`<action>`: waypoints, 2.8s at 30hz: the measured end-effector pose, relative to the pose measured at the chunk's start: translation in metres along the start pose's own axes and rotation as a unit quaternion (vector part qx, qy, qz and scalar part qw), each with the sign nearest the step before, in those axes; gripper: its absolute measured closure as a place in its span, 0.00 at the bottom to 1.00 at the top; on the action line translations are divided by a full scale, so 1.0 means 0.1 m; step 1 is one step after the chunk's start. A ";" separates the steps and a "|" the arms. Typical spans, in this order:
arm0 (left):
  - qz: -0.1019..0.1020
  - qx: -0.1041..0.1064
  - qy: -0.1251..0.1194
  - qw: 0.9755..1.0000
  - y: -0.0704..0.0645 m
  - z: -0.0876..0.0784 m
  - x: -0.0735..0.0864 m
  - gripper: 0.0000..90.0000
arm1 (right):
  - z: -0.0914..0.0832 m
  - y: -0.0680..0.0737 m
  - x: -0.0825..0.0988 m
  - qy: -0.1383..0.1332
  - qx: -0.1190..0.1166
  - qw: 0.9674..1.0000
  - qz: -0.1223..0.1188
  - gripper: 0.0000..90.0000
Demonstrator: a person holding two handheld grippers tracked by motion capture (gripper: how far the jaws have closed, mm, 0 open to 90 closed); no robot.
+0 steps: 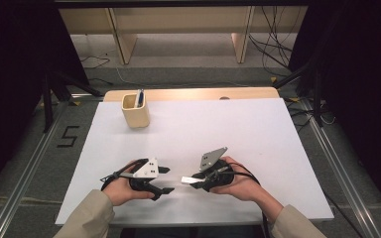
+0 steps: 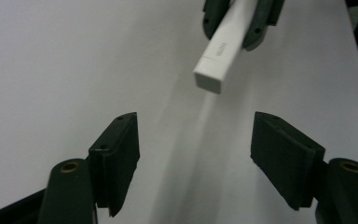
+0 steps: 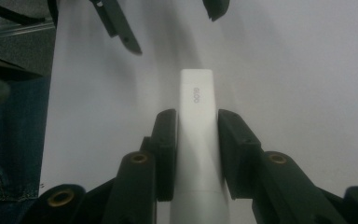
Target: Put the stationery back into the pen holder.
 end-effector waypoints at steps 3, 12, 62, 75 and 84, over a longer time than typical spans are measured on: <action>0.013 0.014 0.000 1.000 -0.06 0.04 -0.03 0.39 | 0.02 0.03 0.00 0.005 -0.008 1.000 -0.002 0.77; 0.043 0.033 0.002 0.999 -0.16 0.15 -0.10 0.47 | 0.08 0.09 -0.01 0.016 -0.026 0.999 -0.015 0.77; 0.066 0.064 0.020 0.996 -0.29 0.22 -0.15 0.78 | 0.13 0.15 -0.06 0.014 -0.043 0.998 -0.032 0.74; 0.029 0.019 0.030 0.999 -0.10 0.17 -0.10 0.79 | -0.05 -0.02 -0.15 -0.063 0.013 0.998 0.029 0.34; -0.034 -0.051 0.021 0.998 0.13 0.10 -0.10 0.79 | -0.31 -0.25 -0.14 -0.132 0.105 0.983 0.074 0.22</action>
Point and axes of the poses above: each handheld gripper's, and its own axes: z roughly forward along the jaws, x roughly out of its underside, y roughly to its left, the point moved 7 cm from there along z, roughly forward along the jaws, and after that the axes turned 12 degrees about -x, right-handed, at the moved point
